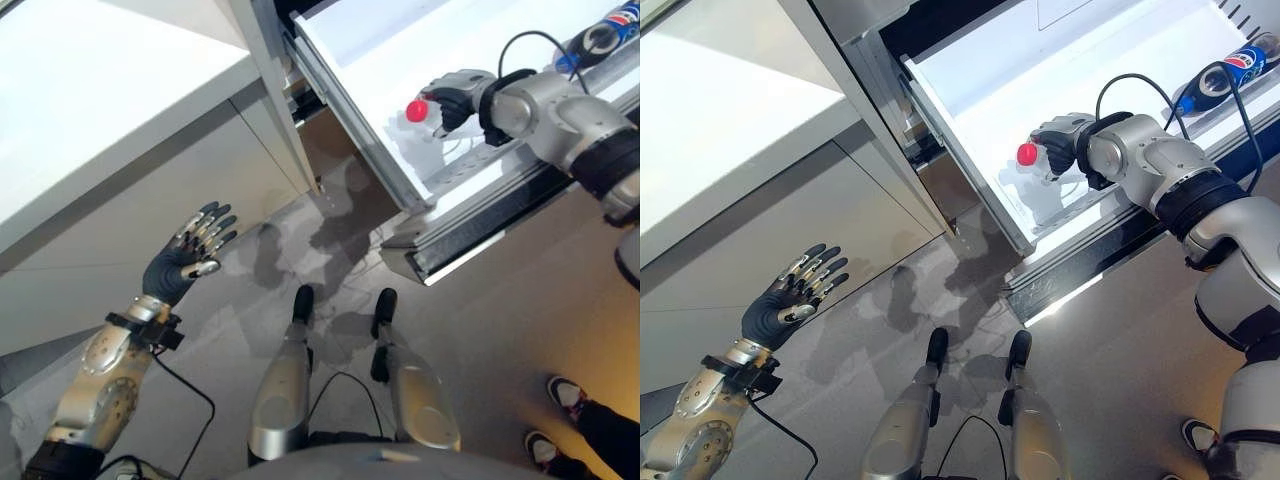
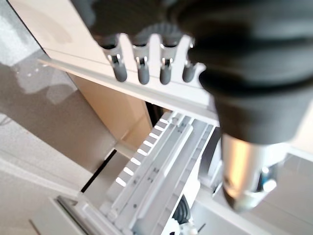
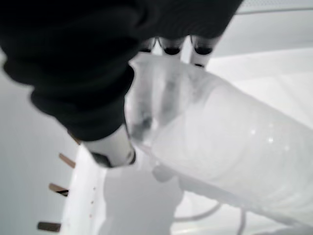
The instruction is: Take the drinks into the refrigerator
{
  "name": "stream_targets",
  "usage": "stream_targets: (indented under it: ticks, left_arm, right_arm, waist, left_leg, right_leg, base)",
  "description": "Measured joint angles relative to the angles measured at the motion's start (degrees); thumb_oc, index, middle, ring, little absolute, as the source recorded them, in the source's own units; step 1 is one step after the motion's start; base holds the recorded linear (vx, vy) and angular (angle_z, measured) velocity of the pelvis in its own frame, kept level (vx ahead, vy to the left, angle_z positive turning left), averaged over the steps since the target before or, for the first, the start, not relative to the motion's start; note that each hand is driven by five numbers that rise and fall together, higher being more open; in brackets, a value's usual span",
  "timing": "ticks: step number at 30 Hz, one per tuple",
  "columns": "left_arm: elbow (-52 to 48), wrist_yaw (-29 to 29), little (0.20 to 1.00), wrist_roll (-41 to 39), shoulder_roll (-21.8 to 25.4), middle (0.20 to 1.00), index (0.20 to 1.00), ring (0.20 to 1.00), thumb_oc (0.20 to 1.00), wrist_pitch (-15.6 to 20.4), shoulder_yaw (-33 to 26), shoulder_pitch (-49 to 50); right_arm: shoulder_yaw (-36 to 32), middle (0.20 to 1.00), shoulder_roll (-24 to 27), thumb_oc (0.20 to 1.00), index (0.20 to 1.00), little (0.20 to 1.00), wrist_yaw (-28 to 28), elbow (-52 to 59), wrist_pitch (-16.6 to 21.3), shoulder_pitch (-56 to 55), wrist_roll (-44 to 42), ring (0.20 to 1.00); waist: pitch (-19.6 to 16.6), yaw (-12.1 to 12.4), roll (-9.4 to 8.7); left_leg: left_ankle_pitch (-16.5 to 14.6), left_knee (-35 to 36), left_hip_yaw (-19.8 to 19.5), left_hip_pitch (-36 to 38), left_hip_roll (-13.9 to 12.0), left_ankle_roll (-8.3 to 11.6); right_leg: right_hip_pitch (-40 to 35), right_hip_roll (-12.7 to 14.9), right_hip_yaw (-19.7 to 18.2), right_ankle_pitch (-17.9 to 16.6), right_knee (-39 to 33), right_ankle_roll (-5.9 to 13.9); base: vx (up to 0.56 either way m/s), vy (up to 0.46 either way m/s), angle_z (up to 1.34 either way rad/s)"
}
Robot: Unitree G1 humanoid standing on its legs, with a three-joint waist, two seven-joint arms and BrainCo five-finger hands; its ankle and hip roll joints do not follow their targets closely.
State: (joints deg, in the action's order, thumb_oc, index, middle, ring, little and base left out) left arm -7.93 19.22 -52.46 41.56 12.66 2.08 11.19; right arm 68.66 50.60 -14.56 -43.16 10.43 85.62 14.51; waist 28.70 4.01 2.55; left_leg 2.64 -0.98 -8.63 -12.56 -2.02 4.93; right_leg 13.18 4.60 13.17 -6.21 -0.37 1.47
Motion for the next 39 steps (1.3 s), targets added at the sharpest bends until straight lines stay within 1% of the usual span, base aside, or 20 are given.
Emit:
stream_targets:
  ticks: [11,16,19,20,21,23,24,25,27,28,29,30,31,32,33,34,36,37,38,39]
  left_arm:
    - [0.0,0.63,1.0,-0.01,0.31,1.0,1.0,1.0,1.0,0.0,0.0,-0.02]
    - [-0.01,1.17,1.0,-0.02,2.3,1.0,1.0,1.0,1.0,-0.04,0.02,-0.32]
    - [-0.02,1.41,1.0,-0.02,2.45,1.0,1.0,1.0,1.0,-0.15,0.04,-0.74]
    - [-0.05,1.7,1.0,-0.03,2.47,1.0,1.0,1.0,1.0,-0.28,0.01,-1.47]
    - [-0.03,1.7,1.0,-0.04,2.47,1.0,1.0,1.0,1.0,-0.29,-0.03,-1.53]
    - [-0.31,2.07,1.0,-0.04,2.47,1.0,1.0,1.0,1.0,-0.7,-0.05,-2.12]
    - [-0.33,2.22,1.0,-0.02,2.47,1.0,1.0,1.0,1.0,-0.78,-0.04,-2.29]
    - [-0.27,2.3,1.0,-0.04,2.43,1.0,1.0,1.0,1.0,-0.78,-0.04,-2.3]
    - [-0.15,2.3,1.0,0.01,2.42,1.0,1.0,1.0,1.0,-0.97,0.21,-1.75]
    - [-0.14,2.5,1.0,0.06,2.11,1.0,1.0,1.0,1.0,-1.06,0.43,-2.36]
    - [-0.11,2.64,1.0,0.11,1.73,1.0,1.0,1.0,1.0,-1.02,0.37,-2.92]
    - [0.25,2.49,1.0,0.31,1.76,1.0,1.0,1.0,1.0,-0.95,-0.39,-2.2]
    - [0.2,2.49,1.0,0.58,1.78,1.0,1.0,1.0,1.0,-0.94,-0.55,-1.75]
    - [0.25,2.54,1.0,1.47,1.17,1.0,1.0,1.0,1.0,-1.02,-1.23,-0.96]
    - [0.34,2.47,1.0,2.17,-1.0,1.0,1.0,1.0,1.0,-0.99,-2.62,-0.5]
    - [0.17,2.44,1.0,2.44,-3.26,1.0,1.0,1.0,1.0,-0.83,-4.12,0.26]
    - [0.28,2.2,1.0,2.78,-5.77,1.0,1.0,1.0,1.0,-0.68,-6.32,3.21]
    - [0.27,2.13,1.0,3.39,-6.0,1.0,1.0,1.0,1.0,-0.66,-6.04,3.58]
    - [-0.24,2.26,1.0,4.45,-6.8,1.0,1.0,1.0,1.0,-0.59,-6.56,3.87]
    - [-0.18,1.98,1.0,4.51,-8.12,1.0,1.0,1.0,1.0,-0.04,-7.96,5.98]
  right_arm:
    - [0.0,1.0,0.02,1.0,1.0,1.0,0.1,-0.04,-0.01,0.7,0.01,1.0]
    - [0.0,1.0,0.04,1.0,1.0,1.0,0.12,-0.01,-0.01,1.32,0.0,1.0]
    - [0.01,1.0,0.7,1.0,1.0,1.0,0.14,0.64,0.0,2.63,-0.03,1.0]
    - [0.04,1.0,2.37,1.0,1.0,1.0,0.17,2.54,0.03,3.6,-0.21,1.0]
    - [0.03,1.0,2.69,1.0,1.0,1.0,0.22,2.88,0.11,4.3,-0.35,1.0]
    - [-0.1,1.0,7.0,1.0,1.0,1.0,0.73,6.75,0.4,6.46,-3.93,1.0]
    - [-2.03,1.0,11.63,1.0,1.0,1.0,1.89,10.74,0.7,6.71,-7.27,1.0]
    - [-5.72,1.0,16.37,1.0,1.0,1.0,3.26,15.05,1.41,5.78,-10.08,1.0]
    - [-10.37,1.0,20.07,1.0,1.0,1.0,5.73,16.63,1.74,4.96,-12.44,1.0]
    - [-13.5,1.0,22.84,1.0,1.0,1.0,6.68,19.43,2.09,2.61,-12.64,1.0]
    - [-18.61,1.0,27.02,1.0,1.0,1.0,7.81,23.7,2.99,-1.88,-13.25,1.0]
    - [-25.6,1.0,30.07,1.0,1.0,1.0,9.6,27.72,4.28,-8.52,-14.08,1.0]
    - [-28.35,1.0,30.93,1.0,1.0,1.0,9.85,29.29,4.52,-11.3,-14.1,1.0]
    - [-38.82,1.0,31.93,1.0,1.0,1.0,11.36,32.33,5.48,-22.71,-13.49,1.0]
    - [-48.43,1.0,32.21,1.0,1.0,1.0,12.7,34.89,6.72,-33.82,-12.87,1.0]
    - [-60.33,1.0,32.05,1.0,1.0,1.0,14.03,38.45,7.03,-48.1,-10.19,1.0]
    - [-71.71,1.0,30.13,1.0,1.0,1.0,16.03,41.0,7.86,-64.24,-6.47,1.0]
    - [-78.08,1.0,29.01,1.0,1.0,1.0,16.43,41.99,7.86,-72.77,-5.02,1.0]
    - [-86.94,1.0,26.13,1.0,1.0,1.0,16.74,43.95,7.84,-83.18,-3.27,1.0]
    - [-94.07,1.0,21.2,1.0,1.0,1.0,17.46,46.32,7.58,-93.65,-1.11,1.0]
  waist:
    - [0.0,-0.07,0.0]
    - [0.0,-0.03,0.0]
    - [-0.03,-0.08,-0.06]
    - [-0.03,0.05,-0.06]
    - [-0.04,0.1,-0.08]
    - [-0.06,-0.12,-0.11]
    - [-0.11,-0.2,-0.21]
    - [-0.12,-0.13,-0.22]
    - [-0.7,-0.83,-1.36]
    - [-0.74,-0.78,-1.4]
    - [-0.77,-1.01,-1.47]
    - [-1.38,-1.65,-2.45]
    - [-1.81,-1.65,-2.75]
    - [-2.56,-3.13,-3.53]
    - [-2.99,-3.58,-4.03]
    - [-3.68,-4.24,-4.34]
    - [-6.27,-6.48,-4.68]
    - [-7.15,-7.3,-4.6]
    - [-8.0,-7.61,-4.78]
    - [-9.99,-8.65,-5.16]
  left_leg:
    - [0.44,-0.51,-0.6,0.0,0.19,0.07]
    - [0.65,-0.51,-0.94,0.81,0.2,0.18]
    - [0.65,-0.5,-0.95,1.39,0.26,0.18]
    - [0.67,-0.51,-0.96,1.49,0.24,0.16]
    - [0.67,-0.52,-1.0,1.71,0.23,0.16]
    - [0.66,-0.52,-1.05,2.67,0.29,0.16]
    - [0.66,-0.54,-1.13,3.34,0.32,0.16]
    - [0.74,-0.53,-1.09,3.9,0.43,0.04]
    - [0.7,-0.53,-0.94,5.1,0.79,-0.09]
    - [0.63,-0.56,-1.03,5.19,0.84,-0.2]
    - [0.6,-0.63,-1.03,5.37,0.95,-0.41]
    - [0.55,-0.61,-0.77,6.25,1.24,-0.62]
    - [0.48,-0.61,-0.51,6.41,1.33,-0.72]
    - [0.25,-0.87,0.05,7.06,1.49,-1.01]
    - [-0.31,-1.11,0.68,8.1,1.69,-1.36]
    - [-1.46,-1.82,1.78,8.82,1.96,-1.87]
    - [-2.58,-2.6,2.78,8.77,2.48,-2.65]
    - [-2.88,-2.84,3.15,8.88,2.59,-2.74]
    - [-3.22,-3.01,3.73,8.91,2.55,-2.85]
    - [-3.59,-3.07,4.97,8.96,2.41,-2.66]
  right_leg:
    - [-0.16,0.13,0.13,-0.07,0.59,-0.09]
    - [-1.12,0.12,0.49,-0.14,0.6,-0.2]
    - [-1.68,0.17,0.53,-0.13,0.6,-0.17]
    - [-1.85,0.14,0.54,-0.14,0.6,-0.19]
    - [-2.14,0.16,0.6,-0.13,0.6,-0.18]
    - [-3.15,0.18,0.73,-0.12,0.6,-0.16]
    - [-4.07,0.27,0.89,-0.05,0.59,-0.07]
    - [-5.02,0.44,0.87,0.17,0.59,0.21]
    - [-5.92,0.68,0.59,0.45,0.59,0.42]
    - [-6.31,0.69,0.49,0.56,0.55,0.55]
    - [-6.85,0.82,0.24,0.7,0.56,0.76]
    - [-7.39,1.06,-0.17,0.84,0.62,0.98]
    - [-7.45,1.18,-0.34,0.86,0.63,1.02]
    - [-8.04,1.33,-1.03,0.96,0.74,1.23]
    - [-8.63,1.58,-1.59,1.22,1.09,1.52]
    - [-9.05,1.93,-2.62,1.71,1.49,1.9]
    - [-8.58,2.47,-3.65,2.26,2.15,2.64]
    - [-8.49,2.49,-4.01,2.36,2.24,2.81]
    - [-8.45,2.47,-4.69,2.35,2.26,2.76]
    - [-7.85,2.32,-5.77,2.2,2.25,2.61]
  base:
    - [0.0,0.001,0.01]
    - [-0.01,0.003,0.03]
    - [0.0,0.0,0.0]
    - [0.0,0.0,0.0]
    - [0.02,0.022,0.03]
    - [0.03,0.031,0.08]
    - [0.06,0.044,0.21]
    - [0.05,0.074,0.2]
    - [0.1,0.104,0.04]
    - [0.08,0.088,0.11]
    - [0.04,0.05,0.13]
    - [0.08,0.08,0.01]
    - [0.09,0.085,-0.12]
    - [0.11,0.108,-0.13]
    - [0.12,0.103,-0.23]
    - [0.08,0.076,-0.33]
    - [0.08,0.059,-0.35]
    - [0.08,0.066,-0.27]
    - [0.05,0.038,-0.37]
    - [0.08,0.053,-0.43]
